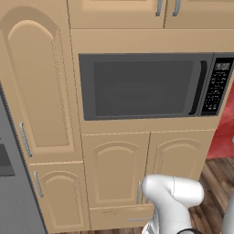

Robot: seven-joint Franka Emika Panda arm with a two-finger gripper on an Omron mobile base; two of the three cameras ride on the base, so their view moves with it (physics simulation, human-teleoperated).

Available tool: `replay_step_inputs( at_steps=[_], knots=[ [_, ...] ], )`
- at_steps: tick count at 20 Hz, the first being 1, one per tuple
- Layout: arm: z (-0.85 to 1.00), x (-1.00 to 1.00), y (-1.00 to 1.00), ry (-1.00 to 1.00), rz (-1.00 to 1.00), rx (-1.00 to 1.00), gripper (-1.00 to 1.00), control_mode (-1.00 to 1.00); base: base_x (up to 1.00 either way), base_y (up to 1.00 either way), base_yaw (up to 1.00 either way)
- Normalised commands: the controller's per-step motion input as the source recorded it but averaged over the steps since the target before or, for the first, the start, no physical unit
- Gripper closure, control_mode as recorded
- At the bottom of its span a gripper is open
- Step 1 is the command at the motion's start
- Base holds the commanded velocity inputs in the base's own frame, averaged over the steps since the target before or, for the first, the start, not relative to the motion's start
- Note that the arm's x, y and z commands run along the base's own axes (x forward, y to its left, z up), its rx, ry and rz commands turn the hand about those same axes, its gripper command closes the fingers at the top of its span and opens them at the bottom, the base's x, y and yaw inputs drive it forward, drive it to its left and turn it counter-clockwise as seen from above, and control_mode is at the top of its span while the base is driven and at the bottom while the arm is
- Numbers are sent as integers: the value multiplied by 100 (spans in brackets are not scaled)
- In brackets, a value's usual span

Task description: Pick the marshmallow from the counter and place it in the microwave. Then turn on the microwave.

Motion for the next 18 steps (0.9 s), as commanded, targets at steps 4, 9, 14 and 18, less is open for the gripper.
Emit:
replay_step_inputs(
  at_steps=[4, 9, 14, 18],
  knots=[
    [-7, 7, -4, 0, -1, 2, 100, -100, 0, 0, 0],
    [-7, 7, -5, 0, -1, 2, 100, -100, 0, 0, 0],
    [-9, 8, -4, 0, -1, 1, 100, -100, 0, 0, 0],
    [-8, 9, -3, 0, -1, 1, 100, -100, 0, 0, 0]
  ],
)
